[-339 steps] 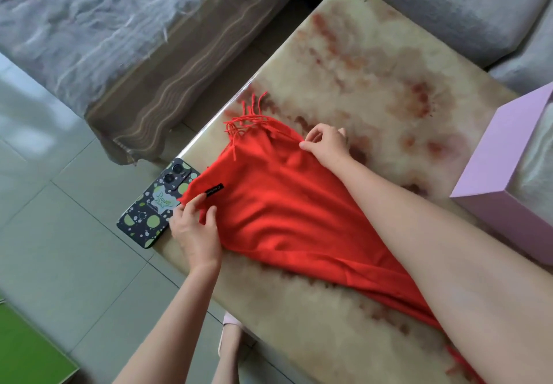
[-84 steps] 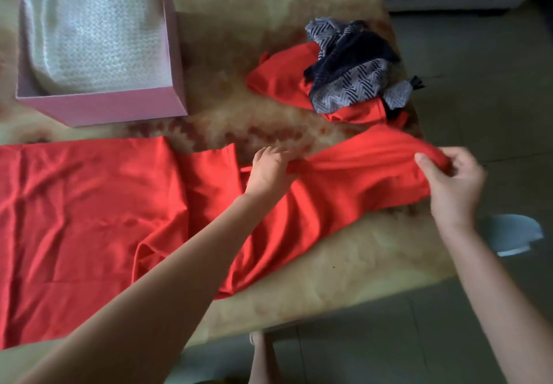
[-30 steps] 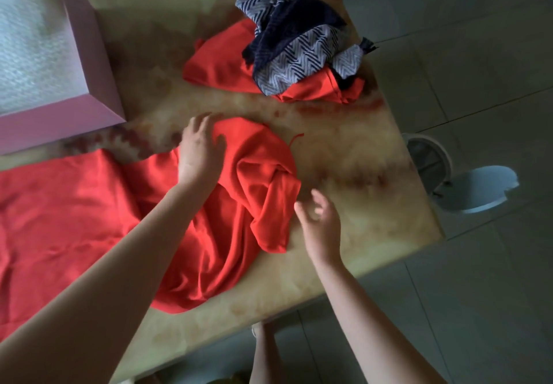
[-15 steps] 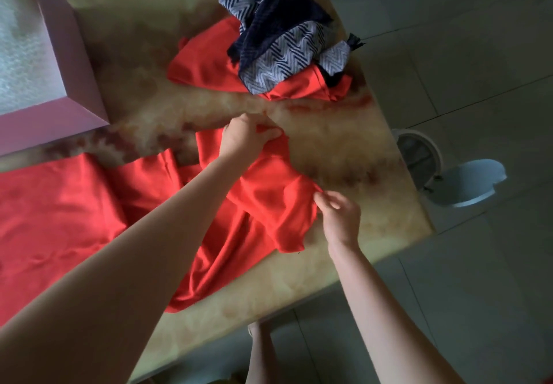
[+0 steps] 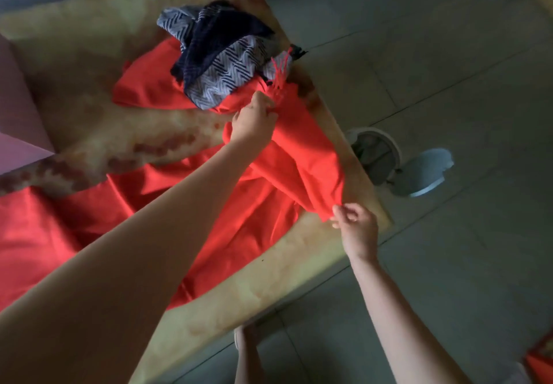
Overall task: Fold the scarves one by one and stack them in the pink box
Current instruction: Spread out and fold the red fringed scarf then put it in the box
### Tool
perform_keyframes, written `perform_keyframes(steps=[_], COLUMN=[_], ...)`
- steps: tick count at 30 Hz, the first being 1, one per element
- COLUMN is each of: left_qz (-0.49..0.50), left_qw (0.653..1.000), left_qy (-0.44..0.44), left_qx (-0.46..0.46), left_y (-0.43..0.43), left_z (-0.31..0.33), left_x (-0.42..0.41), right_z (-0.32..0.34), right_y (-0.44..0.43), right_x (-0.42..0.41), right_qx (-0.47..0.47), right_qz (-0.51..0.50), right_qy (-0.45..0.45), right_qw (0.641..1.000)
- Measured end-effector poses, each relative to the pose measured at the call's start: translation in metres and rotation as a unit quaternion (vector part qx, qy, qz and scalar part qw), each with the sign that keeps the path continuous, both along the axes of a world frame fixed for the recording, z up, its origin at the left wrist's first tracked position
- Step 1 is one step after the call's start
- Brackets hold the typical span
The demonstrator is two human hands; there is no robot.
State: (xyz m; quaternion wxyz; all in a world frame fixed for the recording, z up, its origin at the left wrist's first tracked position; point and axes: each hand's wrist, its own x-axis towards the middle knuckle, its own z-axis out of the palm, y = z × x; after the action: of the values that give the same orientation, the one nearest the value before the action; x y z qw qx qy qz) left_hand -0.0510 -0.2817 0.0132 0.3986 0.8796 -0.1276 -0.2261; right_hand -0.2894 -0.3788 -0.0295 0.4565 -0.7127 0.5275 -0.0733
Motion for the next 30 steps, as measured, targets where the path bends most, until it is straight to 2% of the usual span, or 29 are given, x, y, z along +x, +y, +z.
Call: perform_keyframes(steps=[2,4,7,9,11,15,18,21,24,26,30], left_qz=[-0.004,-0.033,-0.104,-0.117,-0.115,-0.165,-0.165,-0.112,-0.057,-0.041,-0.016], left_qw=[0.998,0.994,0.984,0.98,0.979,0.964,0.96,0.976,0.997,0.998,0.983], left_qy=[0.005,-0.023,-0.089,-0.126,-0.134,-0.084,-0.093,-0.094,-0.008,0.019,0.013], left_qx=[0.063,0.101,0.11,0.098,0.104,0.191,0.207,0.16,0.048,-0.034,-0.181], left_y=[0.007,0.012,0.012,0.006,-0.003,-0.02,-0.025,-0.031,-0.047,-0.069,-0.115], left_z=[-0.015,-0.026,-0.034,-0.036,-0.036,-0.042,-0.054,-0.06,-0.054,-0.041,0.001], left_x=[-0.006,-0.007,-0.008,-0.007,-0.005,0.0,0.001,0.001,0.003,0.005,0.002], right_z=[-0.011,-0.015,-0.017,-0.021,-0.027,-0.043,-0.048,-0.035,-0.011,0.01,0.051], right_y=[0.001,-0.006,-0.023,-0.036,-0.045,-0.041,-0.032,-0.039,-0.064,-0.082,-0.105], right_x=[-0.005,-0.006,0.003,0.014,0.027,0.05,0.055,0.05,0.041,0.037,0.028], right_qx=[0.01,-0.028,-0.082,-0.095,-0.089,-0.067,-0.034,-0.011,-0.047,-0.081,-0.132], right_qz=[0.072,0.091,0.042,-0.001,0.021,0.1,0.099,0.007,-0.075,-0.121,-0.175], right_qy=[0.091,0.128,0.092,0.06,0.054,0.091,0.065,-0.038,-0.103,-0.161,-0.281], right_qw=[0.993,0.987,0.992,0.994,0.994,0.989,0.992,0.999,0.991,0.976,0.934])
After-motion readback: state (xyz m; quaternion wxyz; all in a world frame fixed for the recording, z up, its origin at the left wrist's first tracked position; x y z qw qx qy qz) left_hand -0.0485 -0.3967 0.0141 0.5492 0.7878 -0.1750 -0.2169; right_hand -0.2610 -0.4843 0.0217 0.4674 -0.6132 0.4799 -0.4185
